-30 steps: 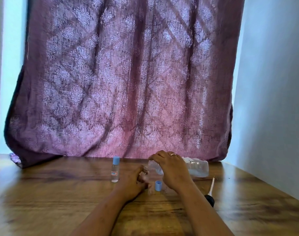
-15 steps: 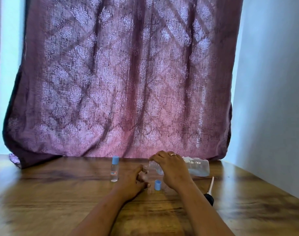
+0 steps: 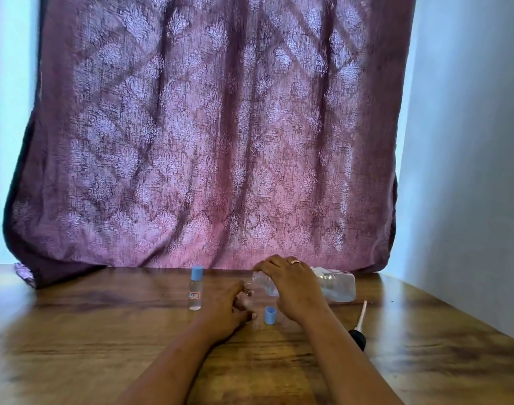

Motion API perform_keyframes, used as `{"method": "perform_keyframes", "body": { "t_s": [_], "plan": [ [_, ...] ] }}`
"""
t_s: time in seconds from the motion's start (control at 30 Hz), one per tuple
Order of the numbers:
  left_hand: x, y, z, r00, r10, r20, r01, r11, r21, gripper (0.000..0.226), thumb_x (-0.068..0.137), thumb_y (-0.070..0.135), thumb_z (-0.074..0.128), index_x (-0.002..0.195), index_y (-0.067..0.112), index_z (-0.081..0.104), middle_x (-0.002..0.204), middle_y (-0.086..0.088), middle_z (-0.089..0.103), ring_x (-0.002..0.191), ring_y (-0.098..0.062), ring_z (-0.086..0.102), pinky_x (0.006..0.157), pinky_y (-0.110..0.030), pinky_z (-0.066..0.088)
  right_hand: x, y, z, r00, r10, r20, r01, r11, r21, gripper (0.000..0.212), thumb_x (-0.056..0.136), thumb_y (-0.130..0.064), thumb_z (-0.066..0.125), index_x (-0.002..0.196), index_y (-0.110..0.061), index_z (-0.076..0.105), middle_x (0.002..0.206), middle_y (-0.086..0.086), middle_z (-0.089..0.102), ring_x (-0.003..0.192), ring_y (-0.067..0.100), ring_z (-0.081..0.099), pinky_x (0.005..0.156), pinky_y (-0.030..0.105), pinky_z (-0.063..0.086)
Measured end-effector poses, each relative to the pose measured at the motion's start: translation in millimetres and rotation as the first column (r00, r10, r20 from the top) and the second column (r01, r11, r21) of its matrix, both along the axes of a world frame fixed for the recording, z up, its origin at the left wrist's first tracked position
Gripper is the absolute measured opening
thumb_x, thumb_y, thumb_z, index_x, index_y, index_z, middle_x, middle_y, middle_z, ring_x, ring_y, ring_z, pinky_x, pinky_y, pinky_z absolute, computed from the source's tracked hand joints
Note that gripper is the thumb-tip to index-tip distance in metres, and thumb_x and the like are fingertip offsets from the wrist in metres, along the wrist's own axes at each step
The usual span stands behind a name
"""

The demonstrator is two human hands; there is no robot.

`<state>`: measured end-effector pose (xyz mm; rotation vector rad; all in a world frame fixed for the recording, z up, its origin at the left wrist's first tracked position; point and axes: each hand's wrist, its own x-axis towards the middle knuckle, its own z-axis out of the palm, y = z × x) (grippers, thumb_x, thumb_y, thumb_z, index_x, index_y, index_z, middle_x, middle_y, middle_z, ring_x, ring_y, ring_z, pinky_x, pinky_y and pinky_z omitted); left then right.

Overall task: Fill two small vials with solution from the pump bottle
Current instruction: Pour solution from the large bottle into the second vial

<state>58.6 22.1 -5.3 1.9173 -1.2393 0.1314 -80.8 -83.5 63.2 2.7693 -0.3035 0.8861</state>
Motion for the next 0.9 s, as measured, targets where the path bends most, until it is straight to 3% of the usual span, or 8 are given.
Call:
{"method": "perform_keyframes", "body": {
  "t_s": [0.17, 0.47, 0.63, 0.9],
  "plan": [
    [-0.7, 0.6, -0.1, 1.000, 0.001, 0.001, -0.001, 1.000, 0.000, 0.053, 0.078, 0.036, 0.072, 0.124, 0.028, 0.048, 0.087, 0.013, 0.057, 0.075, 0.001, 0.054, 0.069, -0.019, 0.042, 0.4, 1.1, 0.8, 1.000, 0.000, 0.009, 0.000, 1.000, -0.003, 0.075, 0.069, 0.009, 0.060, 0.128, -0.035, 0.044, 0.127, -0.011, 0.048, 0.111, 0.020, 0.048, 0.088, 0.030, 0.042],
    [-1.3, -1.1, 0.5, 1.000, 0.027, -0.009, -0.027, 0.998, 0.050, 0.063, 0.079, 0.038, 0.069, 0.134, 0.027, 0.040, 0.105, 0.003, 0.062, 0.087, -0.011, 0.055, 0.085, -0.029, 0.047, 2.7, 2.0, 0.8, 0.999, 0.003, 0.032, -0.002, 0.999, -0.036, 0.075, 0.067, 0.011, 0.058, 0.127, -0.034, 0.046, 0.124, -0.011, 0.050, 0.107, 0.019, 0.050, 0.085, 0.029, 0.042],
    [-1.2, -1.6, 0.2, 0.998, 0.054, -0.016, -0.052, 0.996, 0.078, 0.066, 0.079, 0.041, 0.068, 0.136, 0.024, 0.039, 0.119, -0.005, 0.061, 0.105, -0.022, 0.057, 0.094, -0.035, 0.047, 3.2, 2.2, 1.9, 1.000, 0.007, 0.023, -0.006, 0.998, -0.062, 0.074, 0.066, 0.008, 0.059, 0.126, -0.034, 0.047, 0.123, -0.011, 0.050, 0.107, 0.019, 0.049, 0.088, 0.030, 0.041],
    [-3.0, -0.8, 1.3, 0.998, 0.058, 0.001, -0.058, 0.995, 0.083, 0.067, 0.080, 0.040, 0.068, 0.138, 0.027, 0.037, 0.114, -0.001, 0.061, 0.098, -0.016, 0.057, 0.090, -0.031, 0.047, 2.1, 3.3, 3.4, 1.000, 0.002, 0.018, -0.001, 0.996, -0.084, 0.072, 0.069, 0.006, 0.060, 0.127, -0.033, 0.046, 0.125, -0.010, 0.050, 0.110, 0.020, 0.048, 0.090, 0.031, 0.039]
  ]
}}
